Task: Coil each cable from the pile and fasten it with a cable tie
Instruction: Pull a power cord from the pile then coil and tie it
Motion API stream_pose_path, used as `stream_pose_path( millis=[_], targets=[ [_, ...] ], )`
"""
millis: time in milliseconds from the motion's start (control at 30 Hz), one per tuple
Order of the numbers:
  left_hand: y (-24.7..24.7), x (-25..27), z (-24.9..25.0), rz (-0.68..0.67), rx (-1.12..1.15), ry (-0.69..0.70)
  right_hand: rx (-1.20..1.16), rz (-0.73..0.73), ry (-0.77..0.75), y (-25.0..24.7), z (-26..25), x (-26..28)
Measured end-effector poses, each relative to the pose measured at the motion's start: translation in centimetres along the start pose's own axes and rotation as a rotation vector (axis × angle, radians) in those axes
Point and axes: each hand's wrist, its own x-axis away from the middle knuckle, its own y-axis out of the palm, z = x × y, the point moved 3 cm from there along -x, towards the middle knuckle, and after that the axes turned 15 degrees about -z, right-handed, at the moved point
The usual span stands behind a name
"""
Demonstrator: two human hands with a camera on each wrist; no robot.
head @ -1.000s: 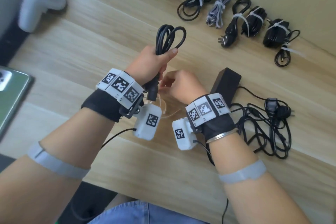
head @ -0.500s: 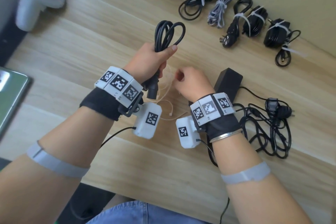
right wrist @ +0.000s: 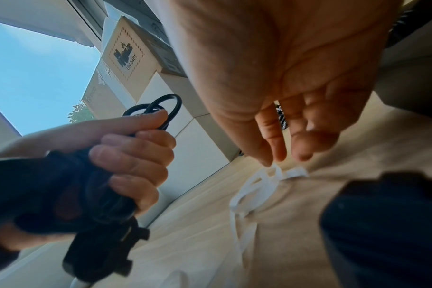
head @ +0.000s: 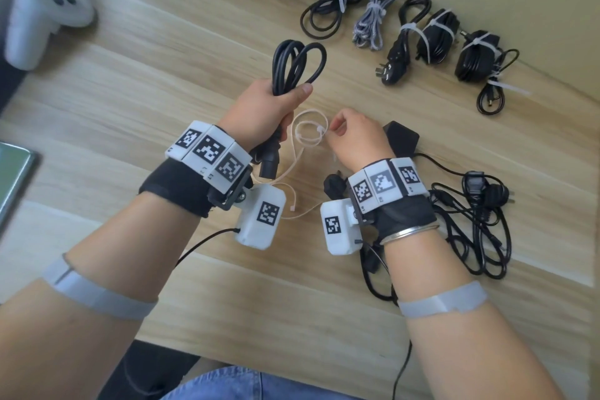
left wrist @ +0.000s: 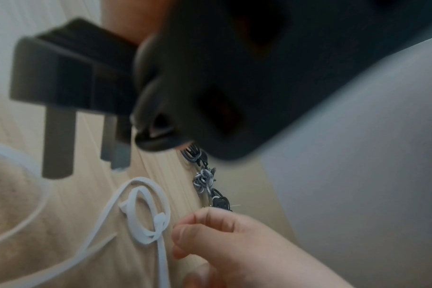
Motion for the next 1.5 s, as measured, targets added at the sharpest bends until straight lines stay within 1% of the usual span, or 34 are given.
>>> stream_pose_path(
  millis=[100,233,333,400,467,533,633,700,967,1067,1133,1200,1300,1400,1500],
  targets=[
    [0.1,0.0,0.0,-0.002,-0.009,-0.007,0.021,0.05,-0.083,0.0,-0.7,-0.2],
    [0.2,0.1,-0.1,-0.006,-0.003,-0.009,-0.01,-0.003,-0.179,0.5,-1.6,-0.3],
    [0.1,0.1,-0.1,-0.003,0.001,-0.007,0.061,-0.062,-0.246,1.2,-2.3,-0.6],
    [0.2,0.0,-0.2,0.0,-0.002,-0.008,0.066,-0.1,-0.235,1.5,-2.5,-1.1],
    [0.3,0.0,-0.3,0.002,-0.006,-0.008,0.083,-0.105,-0.21,1.6,-2.6,-1.5],
    [0.3,0.0,-0.3,0.004,-0.004,-0.009,0.076,-0.06,-0.224,1.2,-2.6,-1.5],
    [0.2,0.0,-0.3,0.006,0.022,-0.014,0.006,0.073,-0.3,-0.1,-2.4,-0.7],
    [0.1,0.0,-0.3,0.005,0.029,-0.015,0.026,0.147,-0.306,-1.2,-2.0,-0.2],
    [0.7,-0.3,-0.1,-0.011,0.023,-0.025,0.107,0.126,-0.274,-4.2,-0.8,1.5],
    [1.1,-0.5,0.1,-0.022,0.021,-0.03,0.147,0.143,-0.246,-4.9,-0.5,2.1],
    [1.5,-0.7,0.1,-0.032,0.015,-0.034,0.157,0.18,-0.211,-5.2,0.1,2.4],
    [2.1,-0.8,0.3,-0.04,0.024,-0.038,0.111,0.228,-0.196,-5.4,0.7,2.6],
    [3.2,-1.1,0.7,-0.072,0.041,-0.047,-0.034,0.26,-0.147,-5.1,1.8,3.0],
    [4.5,-1.4,1.1,-0.072,0.032,-0.067,-0.258,0.22,-0.102,-4.6,3.0,3.3],
    [5.6,-2.0,1.2,-0.05,0.027,-0.065,-0.424,0.174,-0.09,-4.2,3.9,3.4]
  ],
)
